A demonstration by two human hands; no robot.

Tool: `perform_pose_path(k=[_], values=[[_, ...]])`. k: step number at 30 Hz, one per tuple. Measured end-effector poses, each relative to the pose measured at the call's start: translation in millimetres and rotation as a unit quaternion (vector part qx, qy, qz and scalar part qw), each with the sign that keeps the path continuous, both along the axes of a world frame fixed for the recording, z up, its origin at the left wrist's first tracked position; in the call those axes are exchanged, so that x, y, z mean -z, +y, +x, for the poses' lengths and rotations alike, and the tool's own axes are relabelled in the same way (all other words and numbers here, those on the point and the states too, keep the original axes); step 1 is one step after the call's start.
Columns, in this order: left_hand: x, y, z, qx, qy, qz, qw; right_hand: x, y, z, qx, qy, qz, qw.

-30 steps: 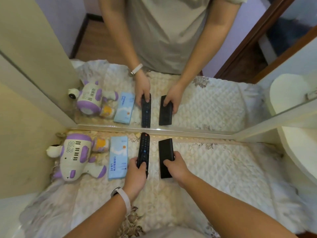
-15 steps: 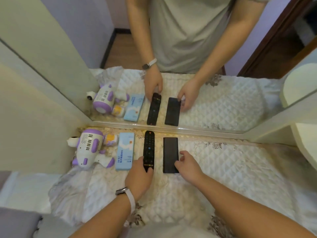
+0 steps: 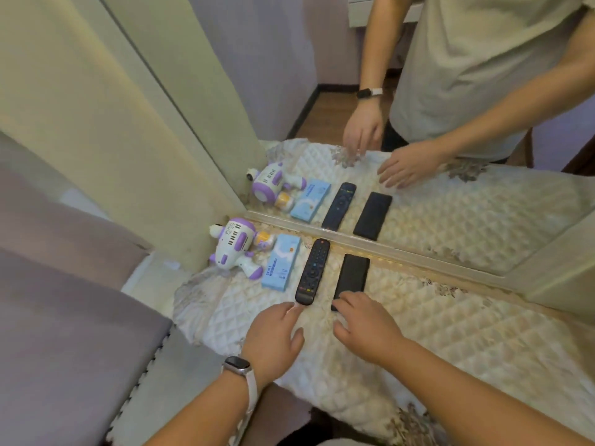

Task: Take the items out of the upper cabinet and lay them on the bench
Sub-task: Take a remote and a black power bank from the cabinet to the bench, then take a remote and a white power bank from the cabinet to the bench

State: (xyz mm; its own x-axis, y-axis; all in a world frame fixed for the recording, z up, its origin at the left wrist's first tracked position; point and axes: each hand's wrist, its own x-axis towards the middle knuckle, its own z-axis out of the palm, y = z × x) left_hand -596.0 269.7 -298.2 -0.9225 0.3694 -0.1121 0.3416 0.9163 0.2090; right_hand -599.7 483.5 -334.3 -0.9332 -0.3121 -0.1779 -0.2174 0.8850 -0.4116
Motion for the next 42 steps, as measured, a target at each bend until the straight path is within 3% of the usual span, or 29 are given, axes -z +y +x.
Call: perform_pose_path(k=[6, 17, 22, 33, 42], values=[[-28.5, -35.1, 48.6, -0.068, 0.051, -0.049, 0.995, -23.8, -44.9, 4.4, -0.137, 0.062, -0.006, 0.989], [-72.3, -118.7, 153.3, -0.217, 0.200, -0.036, 0.955, -86.8, -165.9, 37.2, -0.306, 0.154, -0.056, 0.938], [-84.7, -188.2, 224.5, -0.315, 0.182, -0.075, 0.928, -105.4, -250.3, 85.6, -0.390, 0.179, -0.073, 0.900], [-93.0, -343.4, 439.3, -0.514, 0.201, -0.089, 0.829, -135.1, -444.7, 257.4, -0.529, 0.231, -0.066, 0.814], [-89.3, -374.0, 588.6, -0.655, 0.207, -0.071, 0.723, -146.0, -556.4, 378.3, -0.672, 0.250, -0.066, 0.694]])
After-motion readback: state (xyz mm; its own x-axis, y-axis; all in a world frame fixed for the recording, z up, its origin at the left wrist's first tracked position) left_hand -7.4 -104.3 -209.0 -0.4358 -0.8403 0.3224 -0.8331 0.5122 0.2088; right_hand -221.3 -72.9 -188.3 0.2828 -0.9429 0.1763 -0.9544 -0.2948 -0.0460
